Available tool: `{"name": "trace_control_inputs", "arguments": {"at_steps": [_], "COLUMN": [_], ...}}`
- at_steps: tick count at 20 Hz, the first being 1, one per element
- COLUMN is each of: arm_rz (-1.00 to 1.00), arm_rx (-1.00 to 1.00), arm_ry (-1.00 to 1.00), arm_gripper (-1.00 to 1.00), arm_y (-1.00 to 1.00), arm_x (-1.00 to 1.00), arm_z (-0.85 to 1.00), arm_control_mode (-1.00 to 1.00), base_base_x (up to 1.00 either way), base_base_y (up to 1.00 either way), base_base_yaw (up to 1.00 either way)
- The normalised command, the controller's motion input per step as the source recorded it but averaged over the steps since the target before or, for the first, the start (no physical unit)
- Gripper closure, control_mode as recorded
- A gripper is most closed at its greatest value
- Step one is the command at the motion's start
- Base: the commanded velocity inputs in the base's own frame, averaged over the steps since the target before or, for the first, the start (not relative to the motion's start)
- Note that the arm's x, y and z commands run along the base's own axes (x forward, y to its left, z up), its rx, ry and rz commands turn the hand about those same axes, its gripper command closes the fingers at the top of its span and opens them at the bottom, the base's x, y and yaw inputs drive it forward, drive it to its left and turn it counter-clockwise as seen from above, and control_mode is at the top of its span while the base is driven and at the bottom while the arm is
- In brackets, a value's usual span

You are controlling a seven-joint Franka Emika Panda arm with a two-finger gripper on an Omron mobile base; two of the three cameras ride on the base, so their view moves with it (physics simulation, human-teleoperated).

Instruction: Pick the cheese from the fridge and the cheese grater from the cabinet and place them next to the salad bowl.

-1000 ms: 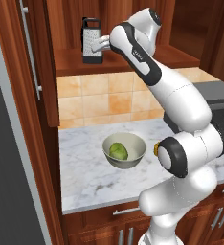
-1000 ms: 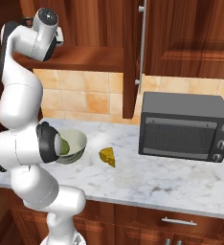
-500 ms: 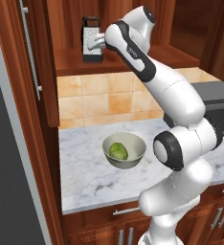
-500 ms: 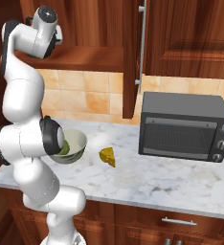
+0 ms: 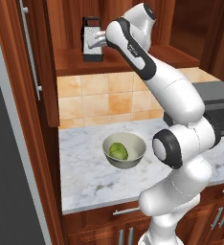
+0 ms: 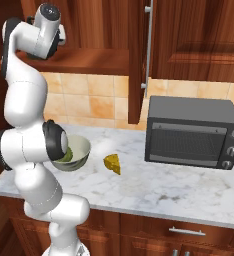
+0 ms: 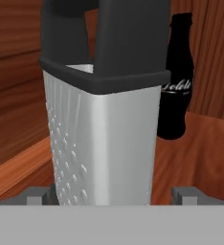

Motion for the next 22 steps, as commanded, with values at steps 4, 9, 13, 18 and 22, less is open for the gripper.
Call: {"name": "trace_control_inputs", "arguments": {"at_steps": [4, 9, 13, 18, 22], "arm_rz": [0.0, 0.0, -0.01, -0.06, -0.06], "arm_rx": [0.0, 0.0, 0.0, 0.04, 0.1], "arm_ry": [0.0, 0.0, -0.03, -0.18, -0.23], "arm_gripper": [1.0, 1.0, 1.0, 1.0, 1.0], "arm_y": [0.0, 0.0, -0.08, -0.45, -0.6], "arm_x": [0.0, -0.01, -0.35, -0.87, -0.96], "arm_z": [0.0, 0.0, 0.0, 0.0, 0.0], "arm_control_mode": [-1.0, -1.0, -1.0, -1.0, -1.0], "base_base_x": [0.0, 0.0, 0.0, 0.0, 0.0], "base_base_y": [0.0, 0.0, 0.0, 0.0, 0.0], "base_base_yaw": [0.0, 0.0, 0.0, 0.0, 0.0]}}
